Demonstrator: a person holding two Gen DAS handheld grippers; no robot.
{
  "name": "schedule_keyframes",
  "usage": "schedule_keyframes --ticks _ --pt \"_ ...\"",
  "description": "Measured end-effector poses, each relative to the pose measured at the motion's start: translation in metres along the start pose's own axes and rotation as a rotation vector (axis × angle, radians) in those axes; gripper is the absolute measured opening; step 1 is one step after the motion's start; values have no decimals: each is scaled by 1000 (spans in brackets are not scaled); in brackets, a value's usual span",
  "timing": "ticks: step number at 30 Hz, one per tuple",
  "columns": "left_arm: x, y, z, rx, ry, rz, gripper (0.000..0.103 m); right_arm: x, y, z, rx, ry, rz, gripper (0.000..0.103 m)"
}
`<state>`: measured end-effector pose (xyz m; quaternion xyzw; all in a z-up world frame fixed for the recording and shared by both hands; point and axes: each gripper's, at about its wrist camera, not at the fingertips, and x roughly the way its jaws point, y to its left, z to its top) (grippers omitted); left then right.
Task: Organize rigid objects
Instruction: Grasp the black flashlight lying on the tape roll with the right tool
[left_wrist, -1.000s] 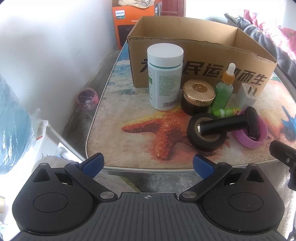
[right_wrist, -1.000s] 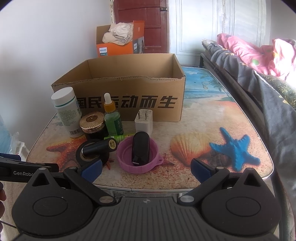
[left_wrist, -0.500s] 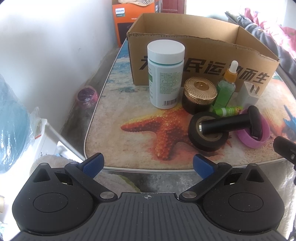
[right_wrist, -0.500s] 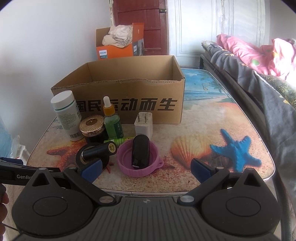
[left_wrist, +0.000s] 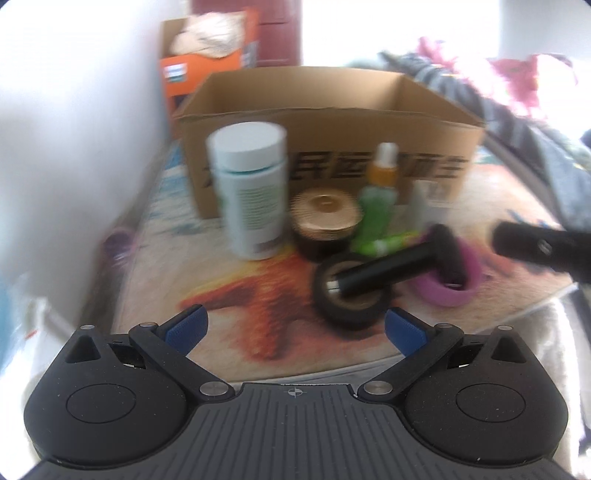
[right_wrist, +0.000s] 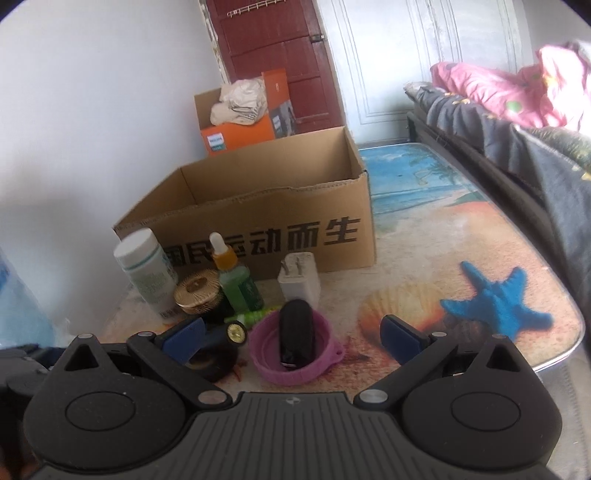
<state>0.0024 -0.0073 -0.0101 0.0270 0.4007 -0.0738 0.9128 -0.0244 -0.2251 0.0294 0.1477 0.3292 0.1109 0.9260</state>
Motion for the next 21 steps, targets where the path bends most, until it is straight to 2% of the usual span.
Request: schedule_keyframes --ticks 2,6,8,10,16,21 --pt "3 -3 0 21 -18 -46 102 5 -3 2 37 11 53 101" --pt "10 -11 2 80 -40 -85 95 19 -5 2 88 41 151 96" --pt "15 -13 5 93 -27 -118 90 28 -3 1 97 59 177 86" --pt "20 -15 6 106 -21 -144 77 37 -2 0 103 81 189 80" --pt "31 -30 7 200 -39 -140 64 60 -4 -3 128 127 198 68" --pt "37 -35 8 227 -47 -144 55 72 -5 -3 145 147 216 59"
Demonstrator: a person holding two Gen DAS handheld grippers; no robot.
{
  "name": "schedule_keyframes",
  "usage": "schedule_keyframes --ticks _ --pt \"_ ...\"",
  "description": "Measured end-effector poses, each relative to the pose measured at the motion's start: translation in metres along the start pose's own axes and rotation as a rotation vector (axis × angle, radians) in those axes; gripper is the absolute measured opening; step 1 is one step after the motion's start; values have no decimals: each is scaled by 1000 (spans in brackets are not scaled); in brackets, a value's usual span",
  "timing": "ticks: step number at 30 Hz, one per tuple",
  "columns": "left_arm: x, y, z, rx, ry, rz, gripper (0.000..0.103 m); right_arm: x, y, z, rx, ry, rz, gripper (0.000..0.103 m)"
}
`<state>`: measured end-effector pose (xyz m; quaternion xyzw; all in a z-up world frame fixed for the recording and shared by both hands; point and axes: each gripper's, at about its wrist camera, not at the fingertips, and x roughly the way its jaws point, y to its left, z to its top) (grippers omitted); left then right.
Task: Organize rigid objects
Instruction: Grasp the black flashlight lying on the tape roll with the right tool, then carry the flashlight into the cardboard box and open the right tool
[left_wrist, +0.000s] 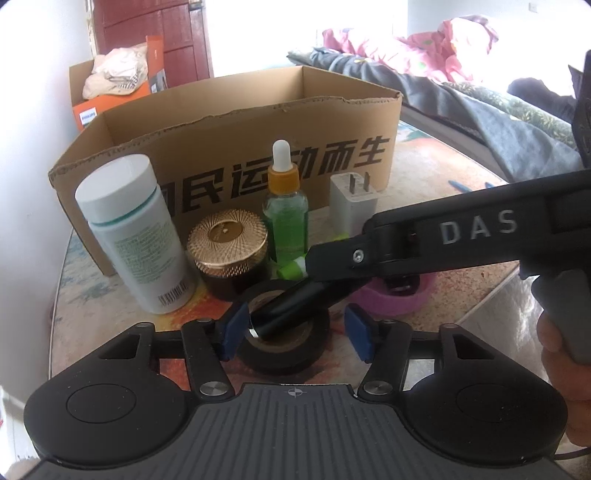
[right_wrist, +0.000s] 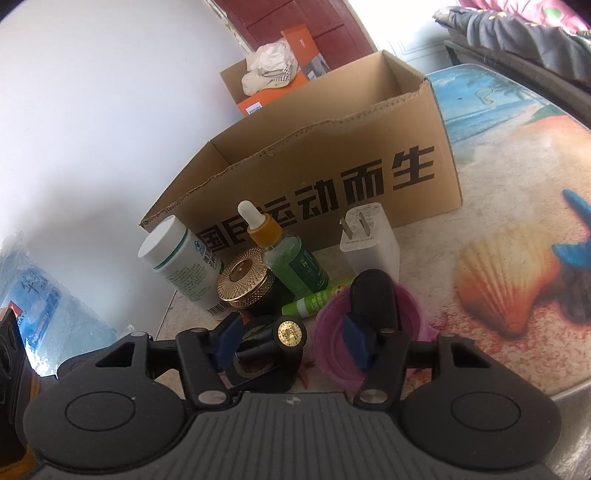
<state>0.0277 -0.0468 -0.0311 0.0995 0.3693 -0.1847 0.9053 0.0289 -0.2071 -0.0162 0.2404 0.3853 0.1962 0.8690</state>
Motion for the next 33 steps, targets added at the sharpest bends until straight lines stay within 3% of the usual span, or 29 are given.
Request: schedule_keyframes --ticks 2,5,11,14,17,23,26,33 --pt "1 0 0 15 -7 12 51 3 -1 1 8 8 16 45" --pt "2 1 1 19 -12 9 49 3 2 1 3 8 43 34" --pt "0 5 -1 11 -20 -14 45 -3 21 4 -75 -31 110 31" --pt "0 6 -2 7 -27 -21 44 0 32 5 -117 -32 111 31" --pt "-1 8 -4 -13 -32 -38 34 8 35 4 -118 -9 114 31" --pt "-4 13 -6 -27 -45 -35 33 11 39 4 -125 -9 110 30" --pt "-12 14 -5 -31 -68 -18 27 4 46 4 -153 -20 112 30" --pt "-54 12 12 -14 -179 11 24 -25 86 23 -280 -86 126 30"
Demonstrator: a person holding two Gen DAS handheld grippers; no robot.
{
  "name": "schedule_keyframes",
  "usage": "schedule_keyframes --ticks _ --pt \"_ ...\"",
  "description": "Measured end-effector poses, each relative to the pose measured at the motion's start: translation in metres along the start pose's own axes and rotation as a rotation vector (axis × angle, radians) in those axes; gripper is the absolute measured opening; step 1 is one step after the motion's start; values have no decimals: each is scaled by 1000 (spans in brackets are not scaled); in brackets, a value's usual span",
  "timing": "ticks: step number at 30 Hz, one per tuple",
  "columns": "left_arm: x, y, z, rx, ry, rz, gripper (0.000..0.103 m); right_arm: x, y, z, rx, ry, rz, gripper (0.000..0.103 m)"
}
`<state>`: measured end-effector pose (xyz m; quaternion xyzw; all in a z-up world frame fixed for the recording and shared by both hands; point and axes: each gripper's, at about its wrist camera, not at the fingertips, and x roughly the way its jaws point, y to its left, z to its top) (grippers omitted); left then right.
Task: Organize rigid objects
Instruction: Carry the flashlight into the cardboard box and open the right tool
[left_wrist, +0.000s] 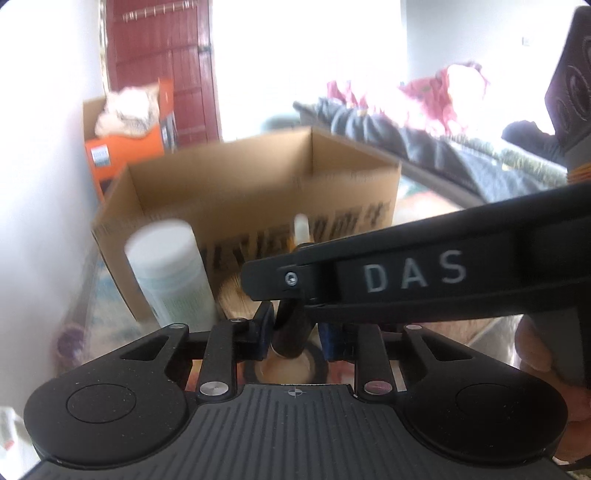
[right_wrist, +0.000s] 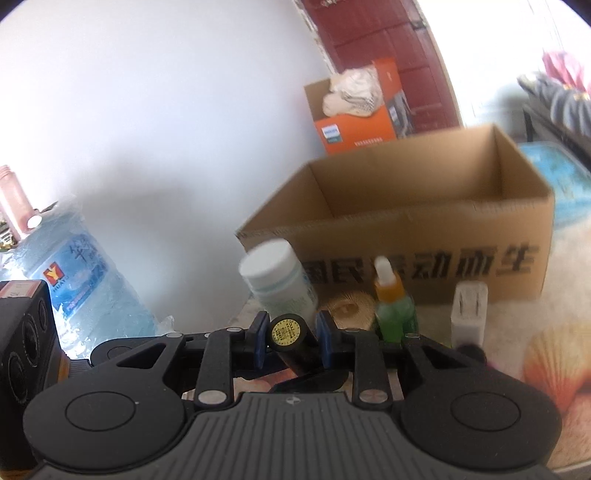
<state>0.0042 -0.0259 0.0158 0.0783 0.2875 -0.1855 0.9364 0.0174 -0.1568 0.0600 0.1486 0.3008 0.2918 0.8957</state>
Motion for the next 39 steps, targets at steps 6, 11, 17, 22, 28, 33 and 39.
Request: schedule_keyframes --ticks 6,11,17,22,28,33,39 --pt "-30 16 44 -23 -120 26 21 -1 16 61 -49 -18 128 29" --pt "-20 43 88 -51 -122 59 21 30 12 120 -34 26 202 27" --pt "48 68 116 -129 38 57 21 121 -36 164 133 221 214 27" --pt "102 85 108 -164 192 72 21 191 -81 165 283 405 187 27" --pt "129 94 111 -133 299 123 23 244 -110 159 324 543 159 26" --pt "131 105 106 -151 326 129 24 274 -119 151 304 627 101 26" --pt "109 104 109 -166 289 134 33 309 -122 156 270 654 50 26"
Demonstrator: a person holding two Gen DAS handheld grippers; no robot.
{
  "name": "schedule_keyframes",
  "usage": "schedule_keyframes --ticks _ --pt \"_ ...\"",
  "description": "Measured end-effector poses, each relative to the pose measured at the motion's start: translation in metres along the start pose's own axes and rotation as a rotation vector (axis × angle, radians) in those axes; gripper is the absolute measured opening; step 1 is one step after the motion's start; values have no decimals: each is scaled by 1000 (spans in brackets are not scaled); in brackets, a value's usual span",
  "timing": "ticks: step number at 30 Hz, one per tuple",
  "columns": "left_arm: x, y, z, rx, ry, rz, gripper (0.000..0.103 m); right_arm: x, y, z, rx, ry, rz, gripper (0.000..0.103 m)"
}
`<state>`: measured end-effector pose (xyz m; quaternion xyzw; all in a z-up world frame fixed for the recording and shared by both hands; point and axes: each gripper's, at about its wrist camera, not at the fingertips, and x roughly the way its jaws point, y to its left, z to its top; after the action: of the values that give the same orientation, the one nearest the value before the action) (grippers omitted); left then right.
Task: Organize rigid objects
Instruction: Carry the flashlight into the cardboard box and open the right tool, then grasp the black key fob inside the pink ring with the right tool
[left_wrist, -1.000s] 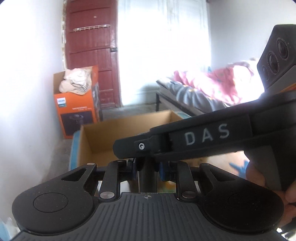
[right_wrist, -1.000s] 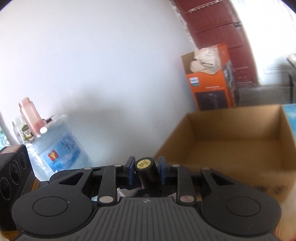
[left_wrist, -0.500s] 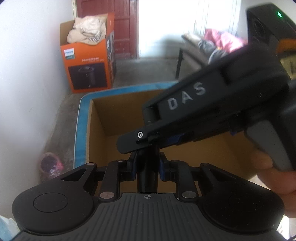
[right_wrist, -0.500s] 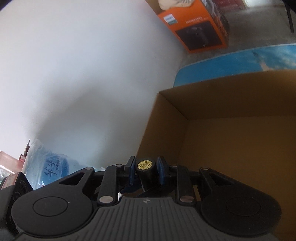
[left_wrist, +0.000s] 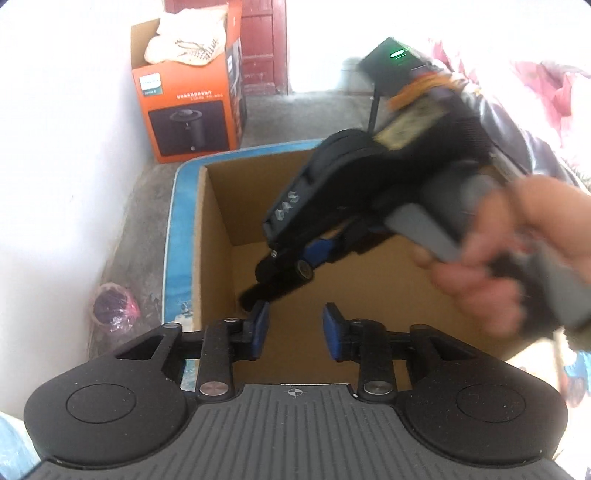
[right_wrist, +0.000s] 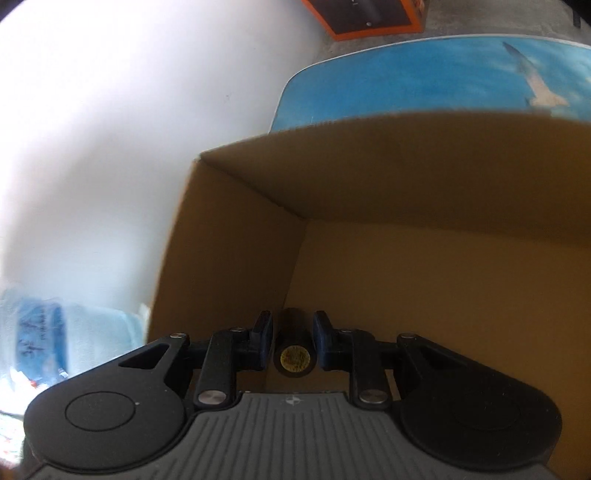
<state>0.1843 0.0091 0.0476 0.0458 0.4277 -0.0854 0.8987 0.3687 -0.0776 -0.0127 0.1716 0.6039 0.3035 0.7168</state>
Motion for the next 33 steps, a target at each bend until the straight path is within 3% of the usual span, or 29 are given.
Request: schedule_keyframes --ticks 4,6,7,8,14,17,23,27,33 --pt "-24 -2 -9 3 -60 14 39 1 4 18 -1 -50 -41 30" --pt "-36 0 -15 -7 -94 12 41 -6 4 21 28 -82 -36 42" --pt "-42 0 -18 -16 -111 10 43 -13 4 22 35 -104 -22 58" --pt "-49 1 -21 -26 -126 5 44 -22 4 20 38 -130 -7 64" --pt "-87 3 -37 -74 -221 -63 51 -98 4 -4 27 -219 79 65" --pt "-99 9 -46 -90 -269 -109 56 -146 9 -42 -5 -285 131 65" --pt "-114 -4 -75 -64 -327 -237 61 -219 6 -152 -64 -441 182 65" --pt "-97 -23 -90 -24 -273 -351 61 -229 -15 -224 -39 -534 144 63" --pt "-62 -66 -113 60 -159 -393 61 -202 -57 -296 105 -557 87 53"
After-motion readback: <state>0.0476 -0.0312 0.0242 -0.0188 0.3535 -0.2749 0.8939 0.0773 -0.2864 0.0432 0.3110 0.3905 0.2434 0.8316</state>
